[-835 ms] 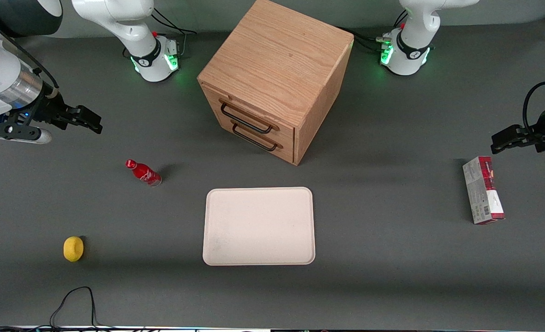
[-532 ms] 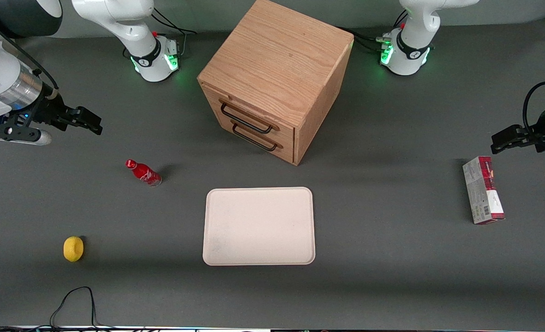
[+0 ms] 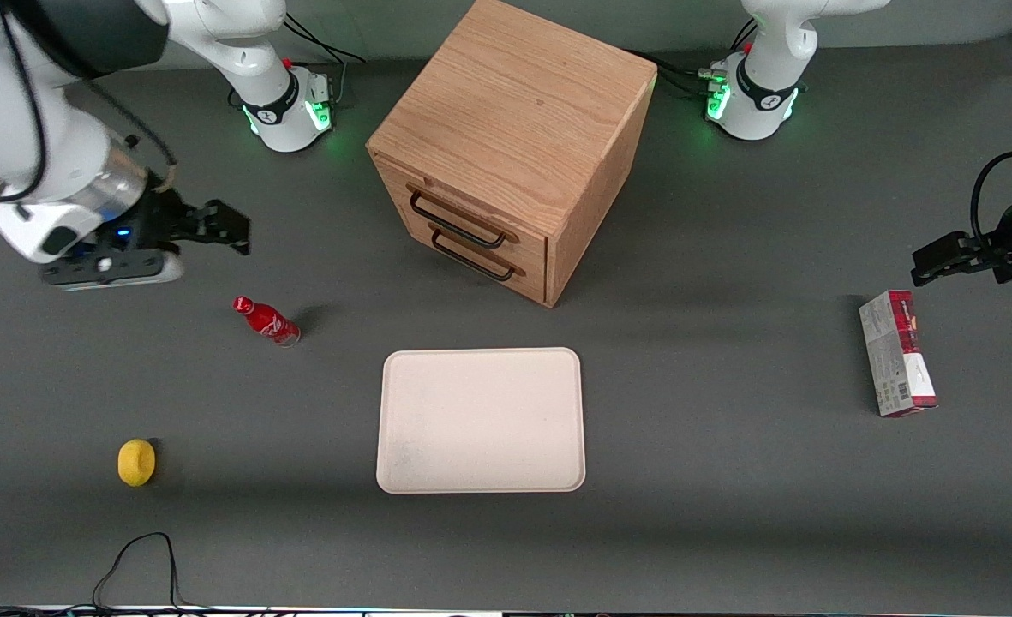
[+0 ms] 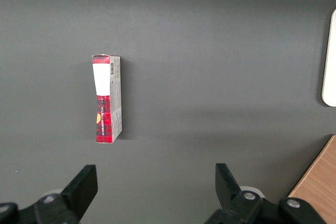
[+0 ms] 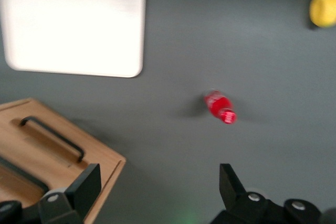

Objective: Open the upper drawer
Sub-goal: 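Move the right gripper toward the black handle of the upper drawer, then hook the right gripper onto the upper drawer's black handle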

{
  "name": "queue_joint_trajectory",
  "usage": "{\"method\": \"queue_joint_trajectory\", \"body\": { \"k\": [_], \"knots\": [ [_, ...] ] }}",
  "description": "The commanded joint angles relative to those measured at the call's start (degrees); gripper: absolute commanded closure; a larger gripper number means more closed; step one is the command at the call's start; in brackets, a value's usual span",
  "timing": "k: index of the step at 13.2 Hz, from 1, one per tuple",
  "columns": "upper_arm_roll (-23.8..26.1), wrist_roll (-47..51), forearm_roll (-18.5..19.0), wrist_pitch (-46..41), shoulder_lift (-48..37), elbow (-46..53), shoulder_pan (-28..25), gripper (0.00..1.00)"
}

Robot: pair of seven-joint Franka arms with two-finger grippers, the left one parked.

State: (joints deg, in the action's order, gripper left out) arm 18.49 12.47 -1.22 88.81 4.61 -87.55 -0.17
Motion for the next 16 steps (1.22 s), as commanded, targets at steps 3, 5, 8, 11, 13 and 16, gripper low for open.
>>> {"method": "queue_joint_trajectory", "body": {
  "k": [3, 5, 8, 11, 13, 16],
  "knots": [
    [8.83, -2.54, -0.09, -1.98, 4.0, 5.72, -0.62, 0.0],
    [13.48, -4.45, -0.35, -1.98, 5.32, 6.77, -0.88, 0.0],
    [17.88, -11.49, -0.62, -2.15, 7.33, 6.87, -0.97, 0.0],
    [20.98, -13.25, -0.53, -2.33, 9.01, 6.26, -1.06, 0.0],
    [20.98, -17.03, -0.53, -1.98, 9.1, 4.33, -2.11, 0.0],
    [20.98, -21.76, -0.01, 1.0, 13.66, 3.36, -2.2, 0.0]
  ]
}}
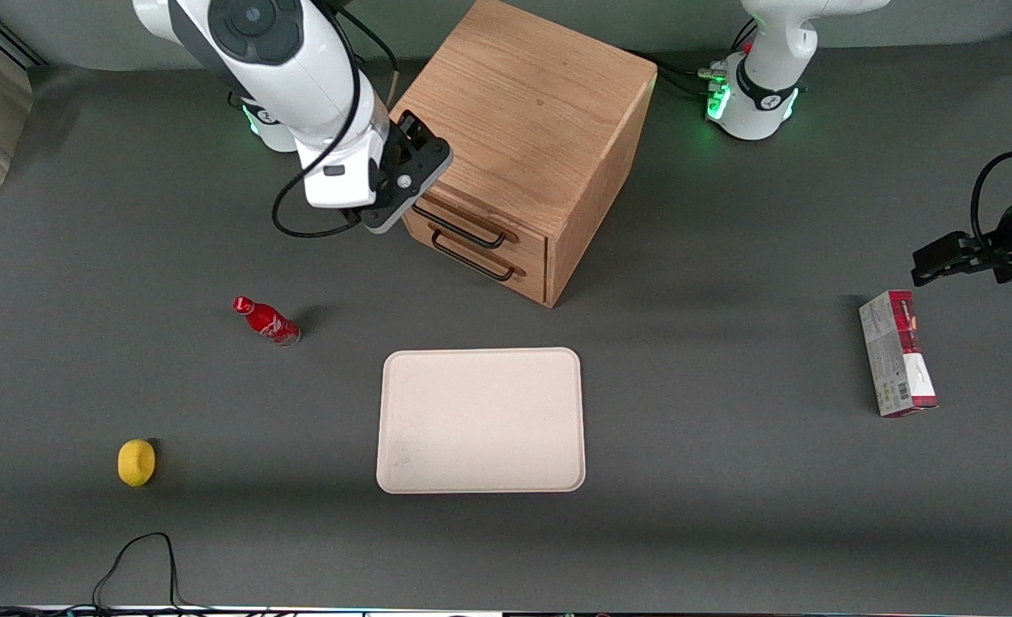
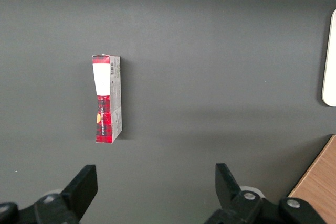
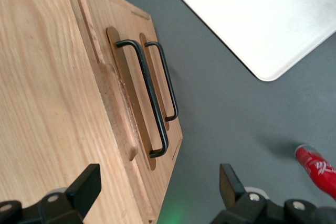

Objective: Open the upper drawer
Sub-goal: 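Hook the right gripper onto the upper drawer's black handle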

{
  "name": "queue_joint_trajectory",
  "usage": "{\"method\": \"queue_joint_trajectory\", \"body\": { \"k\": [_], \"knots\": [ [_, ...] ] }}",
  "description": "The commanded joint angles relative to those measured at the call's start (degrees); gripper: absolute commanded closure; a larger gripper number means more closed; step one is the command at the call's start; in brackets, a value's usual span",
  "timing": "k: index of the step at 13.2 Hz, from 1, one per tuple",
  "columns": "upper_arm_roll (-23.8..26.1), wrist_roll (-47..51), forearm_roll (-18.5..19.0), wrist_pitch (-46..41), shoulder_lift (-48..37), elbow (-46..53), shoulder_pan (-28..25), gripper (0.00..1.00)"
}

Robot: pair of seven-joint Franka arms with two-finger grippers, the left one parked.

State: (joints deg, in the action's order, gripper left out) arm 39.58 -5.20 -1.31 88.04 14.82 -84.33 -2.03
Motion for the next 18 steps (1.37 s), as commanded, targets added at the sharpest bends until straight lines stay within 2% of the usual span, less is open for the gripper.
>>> {"method": "queue_joint_trajectory", "body": {
  "k": [1, 6, 13, 18],
  "knots": [
    [-0.12, -5.69, 0.17, 3.26, 4.33, -0.65, -0.34, 0.0],
    [-0.12, -7.37, 1.57, 12.23, 4.96, -7.24, -1.04, 0.0],
    [-0.12, -9.39, 4.56, 17.77, 5.57, -12.34, -2.01, 0.0],
    [-0.47, -12.19, 4.74, 20.15, 5.66, -13.67, -1.84, 0.0]
  ]
}}
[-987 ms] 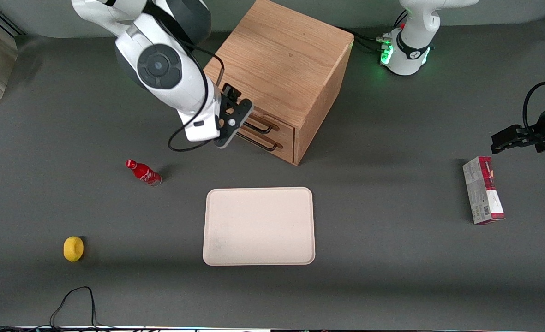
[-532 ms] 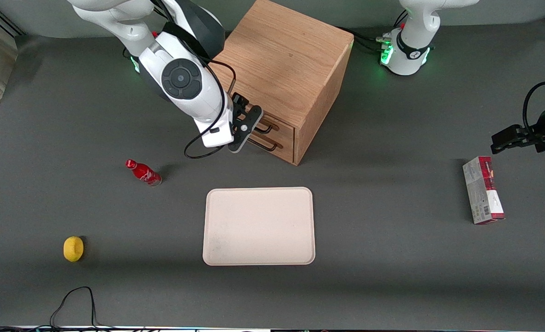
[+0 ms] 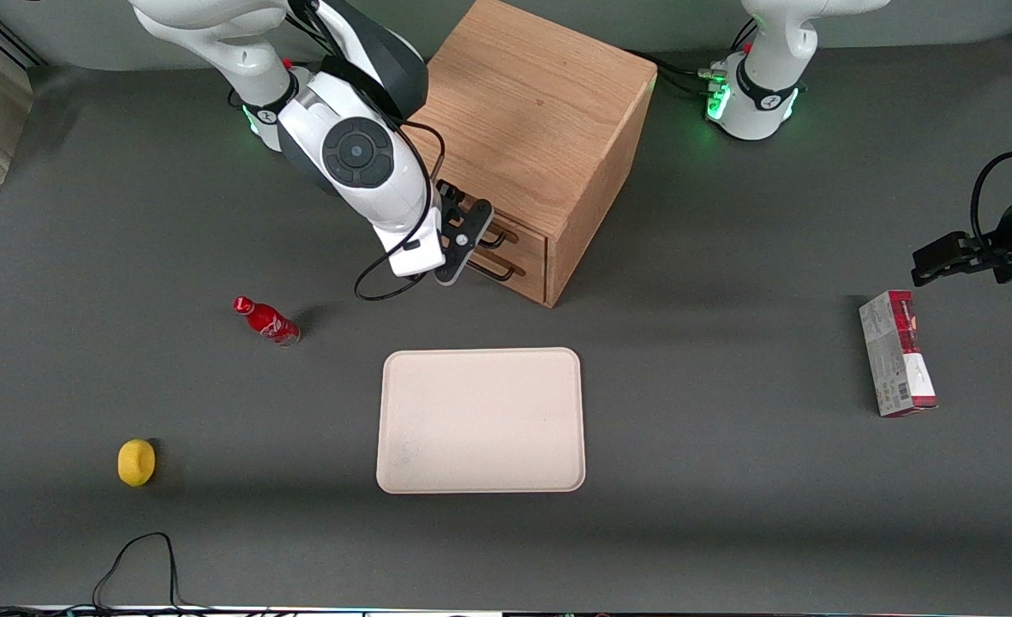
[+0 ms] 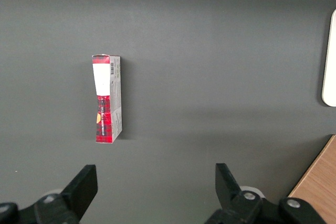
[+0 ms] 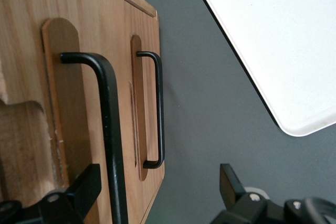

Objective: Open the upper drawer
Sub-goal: 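Pull the handle outward with the right gripper, sliding the drawer open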

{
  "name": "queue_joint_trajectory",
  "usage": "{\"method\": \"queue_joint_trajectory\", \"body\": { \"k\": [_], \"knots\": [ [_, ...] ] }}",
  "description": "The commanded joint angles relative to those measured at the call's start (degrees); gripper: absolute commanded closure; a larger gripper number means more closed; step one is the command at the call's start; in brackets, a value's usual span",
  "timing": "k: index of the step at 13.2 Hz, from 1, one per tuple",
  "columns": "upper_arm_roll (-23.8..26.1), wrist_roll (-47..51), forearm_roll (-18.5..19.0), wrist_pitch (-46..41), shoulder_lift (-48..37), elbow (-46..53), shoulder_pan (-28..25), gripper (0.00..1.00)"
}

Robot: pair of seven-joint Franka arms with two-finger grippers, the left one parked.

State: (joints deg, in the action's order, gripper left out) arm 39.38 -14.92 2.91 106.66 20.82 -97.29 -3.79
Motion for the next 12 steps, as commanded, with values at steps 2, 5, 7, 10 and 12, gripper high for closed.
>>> {"method": "queue_joint_trajectory", "body": {
  "k": [2, 5, 7, 10, 12],
  "knots": [
    [-0.8, -3.98, 0.87, 2.59, 0.62, -0.62, 0.18, 0.0],
    [-1.24, -4.07, 3.95, 3.38, 2.03, -0.01, 0.54, 0.0],
    [-2.89, -3.98, 4.65, 2.95, 3.34, 2.62, 0.45, 0.0],
    [-5.97, -5.29, 5.18, 2.07, 3.96, 6.22, 0.54, 0.0],
    [-8.34, -7.66, 5.27, 0.92, 5.01, 9.38, 0.54, 0.0]
  ]
}}
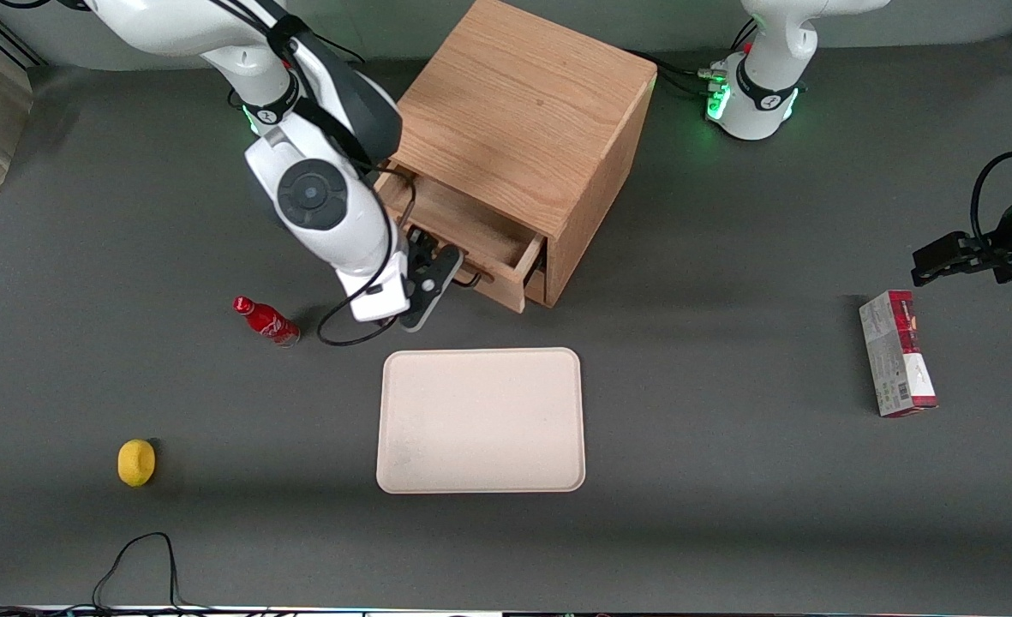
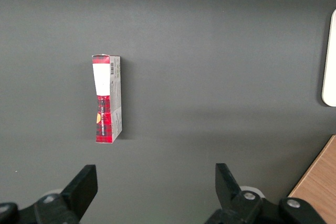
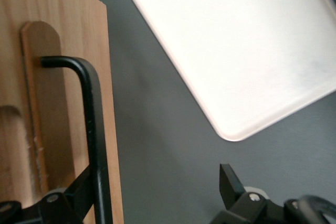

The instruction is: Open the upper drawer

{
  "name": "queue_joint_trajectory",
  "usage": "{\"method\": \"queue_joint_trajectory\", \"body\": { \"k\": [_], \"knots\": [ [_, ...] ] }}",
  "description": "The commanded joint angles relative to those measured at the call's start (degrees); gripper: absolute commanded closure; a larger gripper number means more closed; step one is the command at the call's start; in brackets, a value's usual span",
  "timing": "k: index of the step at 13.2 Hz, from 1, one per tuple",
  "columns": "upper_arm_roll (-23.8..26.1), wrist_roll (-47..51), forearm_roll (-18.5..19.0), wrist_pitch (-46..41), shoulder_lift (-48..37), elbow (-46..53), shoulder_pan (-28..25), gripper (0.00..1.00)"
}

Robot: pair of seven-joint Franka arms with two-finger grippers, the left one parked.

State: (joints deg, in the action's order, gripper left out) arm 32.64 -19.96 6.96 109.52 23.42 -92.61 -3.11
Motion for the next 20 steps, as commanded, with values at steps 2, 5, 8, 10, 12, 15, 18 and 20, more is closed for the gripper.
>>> {"method": "queue_joint_trajectory", "body": {
  "k": [2, 5, 8, 10, 12, 15, 18, 20],
  "knots": [
    [-4.33, -4.81, 1.22, -3.6, 3.56, 8.3, -0.14, 0.0],
    [-6.97, -7.28, 1.22, -5.19, 4.35, 11.3, -0.14, 0.0],
    [-9.34, -10.26, 1.22, -5.19, 4.8, 13.41, -0.14, 0.0],
    [-11.01, -13.68, 1.22, -5.19, 4.88, 14.99, -0.14, 0.0],
    [-12.85, -13.96, 1.48, -5.36, 4.45, 17.27, -0.05, 0.0],
    [-18.04, -13.79, 4.47, -10.95, 2.87, 24.38, 0.39, 0.0],
    [-22.94, 2.49, -3.67, -20.62, -3.0, 23.88, 1.62, 0.0],
    [-25.25, 8.87, -4.85, -22.94, -8.09, 18.46, 1.44, 0.0]
  ]
}}
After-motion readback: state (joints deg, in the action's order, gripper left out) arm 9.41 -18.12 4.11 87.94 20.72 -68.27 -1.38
